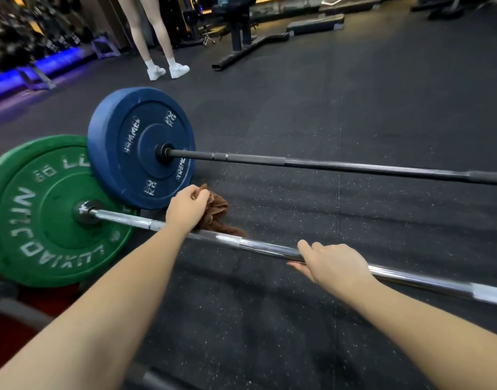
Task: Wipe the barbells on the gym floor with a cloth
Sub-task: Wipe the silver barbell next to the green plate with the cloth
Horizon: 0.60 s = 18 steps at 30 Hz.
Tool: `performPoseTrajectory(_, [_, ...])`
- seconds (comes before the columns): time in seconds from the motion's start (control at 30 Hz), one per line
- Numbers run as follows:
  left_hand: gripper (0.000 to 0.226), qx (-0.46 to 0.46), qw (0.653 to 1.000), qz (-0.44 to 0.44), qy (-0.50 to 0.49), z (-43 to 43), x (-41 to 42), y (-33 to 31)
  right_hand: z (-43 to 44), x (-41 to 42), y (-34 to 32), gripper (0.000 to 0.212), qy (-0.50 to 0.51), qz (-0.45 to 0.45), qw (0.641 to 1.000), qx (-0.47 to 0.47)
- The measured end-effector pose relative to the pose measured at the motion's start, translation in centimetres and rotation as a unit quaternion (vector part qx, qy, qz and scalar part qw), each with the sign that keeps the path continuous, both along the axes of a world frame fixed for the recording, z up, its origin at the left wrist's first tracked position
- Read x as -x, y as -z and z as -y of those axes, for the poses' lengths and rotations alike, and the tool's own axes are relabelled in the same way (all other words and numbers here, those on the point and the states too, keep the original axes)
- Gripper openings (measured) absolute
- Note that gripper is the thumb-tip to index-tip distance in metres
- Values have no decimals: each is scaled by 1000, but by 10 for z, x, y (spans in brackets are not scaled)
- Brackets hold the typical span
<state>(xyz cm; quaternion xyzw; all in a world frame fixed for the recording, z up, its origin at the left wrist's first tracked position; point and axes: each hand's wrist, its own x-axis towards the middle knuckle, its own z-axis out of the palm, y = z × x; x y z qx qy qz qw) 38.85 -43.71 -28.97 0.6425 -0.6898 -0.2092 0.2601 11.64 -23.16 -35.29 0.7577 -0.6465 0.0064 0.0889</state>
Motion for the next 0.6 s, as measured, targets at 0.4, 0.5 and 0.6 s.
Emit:
performPoseTrajectory(0.4, [59, -209, 877, 397, 171, 13, 42, -17, 1, -1, 2, 55, 3, -9, 999, 39])
performPoseTrajectory(0.5, [52, -254, 870, 372, 199, 7, 40, 6, 1, 0, 3, 47, 18, -2, 999, 37])
performPoseTrajectory(0.6, [39, -278, 878, 333, 201, 6, 35, 12, 1, 1, 6, 45, 14, 9, 999, 50])
